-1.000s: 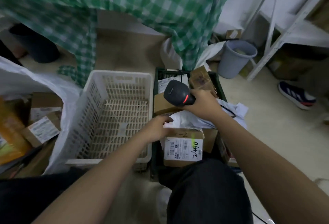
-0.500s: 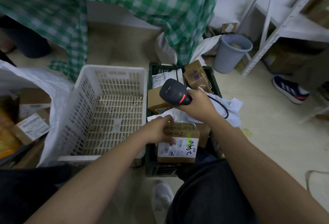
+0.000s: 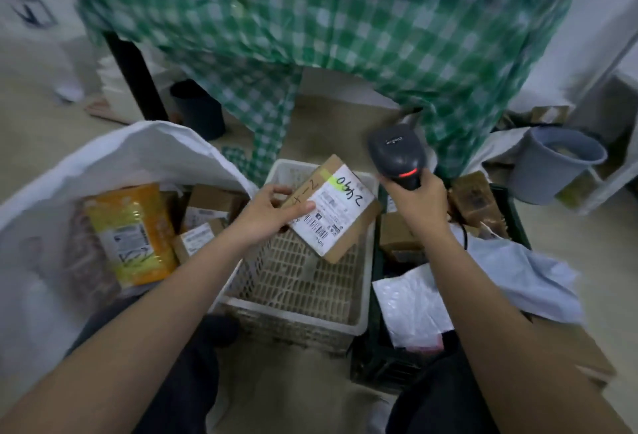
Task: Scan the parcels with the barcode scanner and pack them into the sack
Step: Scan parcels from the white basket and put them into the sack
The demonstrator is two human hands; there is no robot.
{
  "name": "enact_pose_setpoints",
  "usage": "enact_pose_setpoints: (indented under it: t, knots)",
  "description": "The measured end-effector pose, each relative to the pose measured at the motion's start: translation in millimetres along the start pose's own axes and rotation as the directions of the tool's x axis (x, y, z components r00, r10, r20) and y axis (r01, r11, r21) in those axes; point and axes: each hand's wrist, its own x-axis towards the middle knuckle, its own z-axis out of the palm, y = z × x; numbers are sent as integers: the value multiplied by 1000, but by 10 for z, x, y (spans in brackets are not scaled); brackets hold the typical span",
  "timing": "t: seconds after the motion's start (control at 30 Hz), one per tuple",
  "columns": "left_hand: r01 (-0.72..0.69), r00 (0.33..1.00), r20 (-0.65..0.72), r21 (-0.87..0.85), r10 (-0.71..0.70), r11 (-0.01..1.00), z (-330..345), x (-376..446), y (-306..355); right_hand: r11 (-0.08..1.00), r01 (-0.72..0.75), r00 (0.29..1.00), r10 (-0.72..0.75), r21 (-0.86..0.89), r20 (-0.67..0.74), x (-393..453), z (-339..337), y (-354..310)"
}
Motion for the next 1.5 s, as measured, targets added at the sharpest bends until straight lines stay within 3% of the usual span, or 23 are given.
enact_pose_setpoints:
  t: [0.13, 0.3, 0.6, 0.67, 0.77, 0.83, 0.97, 1.07, 1.13, 1.33, 1.4, 1.5]
  knots:
    - [26, 998, -47, -232, -38, 972, -197, 38, -37, 966, -76, 996, 62, 247, 66, -58, 415, -29]
    - [-3, 999, -48, -314, -13, 949, -271, 163, -150, 869, -227, 974, 198, 440, 113, 47, 730, 16]
    - [-33, 999, -38, -287, 23, 957, -267, 211, -194, 868, -287, 958, 263, 406, 115, 135, 776, 213]
    - [-74, 997, -42, -252, 65, 965, -277, 210, -179, 875, -285, 959, 260, 391, 116, 108, 759, 207]
    - [-194, 977, -95, -48, 189, 980, -348, 191, -115, 915, -196, 979, 201, 353, 23, 109, 627, 137]
    - [-223, 974, -4, 105, 225, 969, -406, 189, -103, 952, -110, 993, 118, 287, -12, 132, 479, 119]
    - [-194, 963, 243, 310, 119, 931, -350, 162, -101, 983, -63, 969, 18, 175, 245, 64, 376, 153]
    - [-187, 953, 286, 311, 96, 932, -230, 158, -67, 991, -111, 856, 58, 73, 513, -15, 442, 226]
    - [-188, 950, 297, 289, 98, 939, -171, 156, -54, 992, -130, 783, 100, 5, 614, -34, 463, 278]
    - [-190, 954, 263, 153, 146, 970, -109, 201, -44, 985, -173, 663, 116, 1, 740, 7, 457, 350]
    - [-174, 962, 225, 64, 155, 983, -104, 224, -63, 985, -170, 681, 107, 14, 725, 16, 440, 351]
    - [-143, 967, 216, 7, 138, 990, -154, 246, -84, 971, -229, 778, 137, 73, 613, 56, 381, 321]
